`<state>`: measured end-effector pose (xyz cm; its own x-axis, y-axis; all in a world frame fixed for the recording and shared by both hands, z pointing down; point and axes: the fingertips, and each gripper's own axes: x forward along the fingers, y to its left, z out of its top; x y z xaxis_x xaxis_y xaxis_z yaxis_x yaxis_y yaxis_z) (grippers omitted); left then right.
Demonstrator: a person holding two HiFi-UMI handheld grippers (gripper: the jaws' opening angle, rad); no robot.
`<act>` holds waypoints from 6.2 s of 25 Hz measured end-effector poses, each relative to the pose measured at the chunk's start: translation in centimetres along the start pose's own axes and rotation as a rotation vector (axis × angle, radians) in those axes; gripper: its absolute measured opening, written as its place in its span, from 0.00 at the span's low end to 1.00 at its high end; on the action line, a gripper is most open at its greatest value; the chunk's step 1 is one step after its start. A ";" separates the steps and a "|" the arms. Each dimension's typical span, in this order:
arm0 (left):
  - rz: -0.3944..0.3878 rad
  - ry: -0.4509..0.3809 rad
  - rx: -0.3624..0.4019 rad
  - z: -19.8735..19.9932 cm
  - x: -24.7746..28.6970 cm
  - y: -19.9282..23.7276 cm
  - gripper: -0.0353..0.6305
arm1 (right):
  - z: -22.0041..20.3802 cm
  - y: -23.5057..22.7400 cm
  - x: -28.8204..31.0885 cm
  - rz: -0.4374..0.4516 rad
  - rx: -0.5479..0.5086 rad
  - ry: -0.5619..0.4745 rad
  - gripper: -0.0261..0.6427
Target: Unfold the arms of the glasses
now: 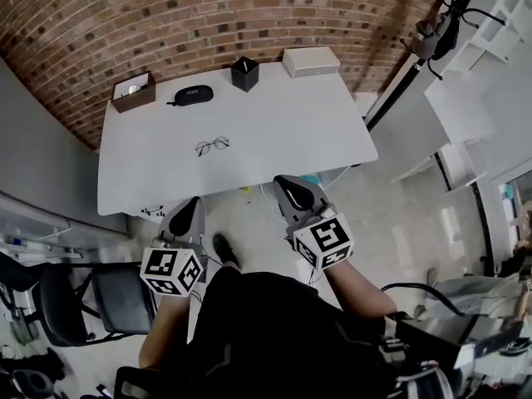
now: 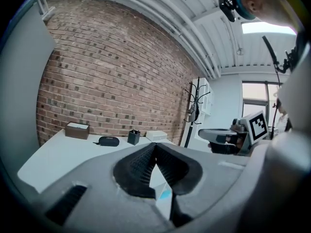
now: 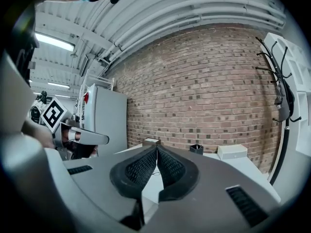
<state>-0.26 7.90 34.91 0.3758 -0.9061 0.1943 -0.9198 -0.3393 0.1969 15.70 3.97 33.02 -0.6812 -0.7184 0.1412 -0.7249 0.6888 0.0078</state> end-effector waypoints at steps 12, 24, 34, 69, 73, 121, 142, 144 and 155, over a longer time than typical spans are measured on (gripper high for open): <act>-0.081 0.093 0.089 0.4 7.1 7.2 0.07 | -1.4 -1.2 9.1 -0.005 0.024 0.091 0.05; -0.223 0.215 0.213 -0.6 13.5 12.9 0.07 | -2.0 -2.7 16.7 -0.093 0.073 0.136 0.05; -0.256 0.283 0.248 -2.8 18.2 16.6 0.07 | -2.6 -3.8 19.0 -0.129 0.126 0.193 0.05; -0.430 0.884 0.714 -21.9 32.0 17.4 0.17 | -14.4 -7.9 23.3 0.055 0.164 0.406 0.05; -0.443 0.900 0.716 -22.6 32.0 17.3 0.12 | -14.8 -7.8 23.3 0.056 0.173 0.411 0.05; -0.355 0.328 0.345 -16.7 26.0 20.6 0.09 | -14.7 -3.2 28.3 0.193 0.077 0.511 0.05; -0.271 0.150 0.155 -14.9 22.1 22.2 0.09 | -25.6 6.3 32.5 0.289 -0.167 0.731 0.22; -0.266 0.149 0.155 -14.9 21.9 22.2 0.09 | -26.7 6.3 32.9 0.274 -0.206 0.759 0.22; -0.258 0.151 0.152 -15.0 21.3 22.7 0.09 | -27.6 7.6 34.4 0.278 -0.357 0.731 0.15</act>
<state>-11.48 -15.28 57.90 0.6006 -0.7416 0.2990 -0.7941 -0.5969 0.1146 -10.46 -12.84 65.25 -0.5028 -0.3606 0.7856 -0.3819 0.9080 0.1723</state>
